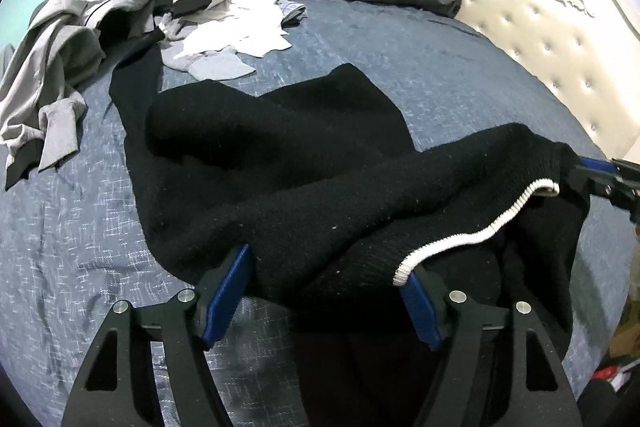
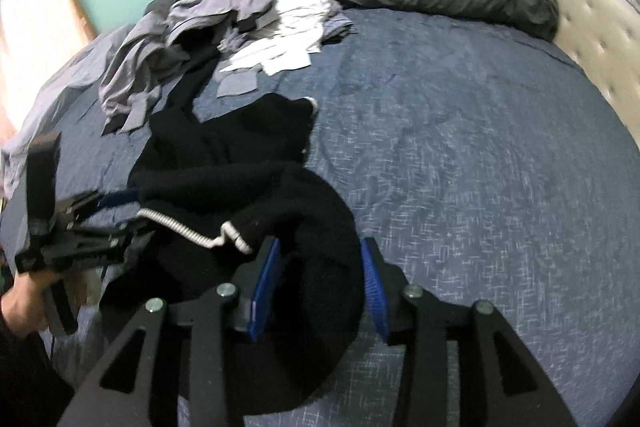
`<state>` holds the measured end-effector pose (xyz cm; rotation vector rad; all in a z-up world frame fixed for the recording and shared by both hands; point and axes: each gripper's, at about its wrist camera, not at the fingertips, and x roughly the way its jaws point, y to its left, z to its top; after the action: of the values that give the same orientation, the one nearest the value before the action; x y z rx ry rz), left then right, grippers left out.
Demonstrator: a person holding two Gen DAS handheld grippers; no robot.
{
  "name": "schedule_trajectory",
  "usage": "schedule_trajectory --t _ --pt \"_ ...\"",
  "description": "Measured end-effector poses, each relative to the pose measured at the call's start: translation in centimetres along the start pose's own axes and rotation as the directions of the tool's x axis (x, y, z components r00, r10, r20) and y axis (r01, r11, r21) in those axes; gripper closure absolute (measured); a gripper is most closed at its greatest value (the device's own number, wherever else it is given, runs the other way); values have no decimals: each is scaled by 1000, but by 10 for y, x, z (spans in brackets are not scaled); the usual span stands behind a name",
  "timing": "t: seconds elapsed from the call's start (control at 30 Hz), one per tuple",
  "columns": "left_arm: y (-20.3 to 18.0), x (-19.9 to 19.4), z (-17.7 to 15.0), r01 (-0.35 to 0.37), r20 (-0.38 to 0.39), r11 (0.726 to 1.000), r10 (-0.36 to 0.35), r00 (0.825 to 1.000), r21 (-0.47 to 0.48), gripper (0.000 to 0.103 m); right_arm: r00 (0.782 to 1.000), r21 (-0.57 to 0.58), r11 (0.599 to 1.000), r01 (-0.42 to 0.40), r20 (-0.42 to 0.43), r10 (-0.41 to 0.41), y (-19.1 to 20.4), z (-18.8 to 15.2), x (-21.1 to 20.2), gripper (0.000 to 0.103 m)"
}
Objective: Fold clothes
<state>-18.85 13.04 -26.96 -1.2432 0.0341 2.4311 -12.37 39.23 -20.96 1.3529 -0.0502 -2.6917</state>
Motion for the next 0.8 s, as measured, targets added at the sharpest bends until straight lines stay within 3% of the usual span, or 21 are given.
schedule_trajectory --t 0.13,0.47,0.7,0.8 --pt "-1 1 1 -2 -14 1000 2 1000 7 27 999 -34 999 -6 -40 4 9 -1 2 39" --pt "1 2 2 10 -25 1000 -9 1000 19 27 994 -144 985 96 -32 -101 35 -7 9 38" --pt "1 3 1 13 -29 999 -12 1000 38 28 995 -167 982 88 -23 -93 53 1 17 43" --pt "2 2 0 19 -23 999 -18 1000 39 28 994 -166 980 113 8 -113 59 5 11 51"
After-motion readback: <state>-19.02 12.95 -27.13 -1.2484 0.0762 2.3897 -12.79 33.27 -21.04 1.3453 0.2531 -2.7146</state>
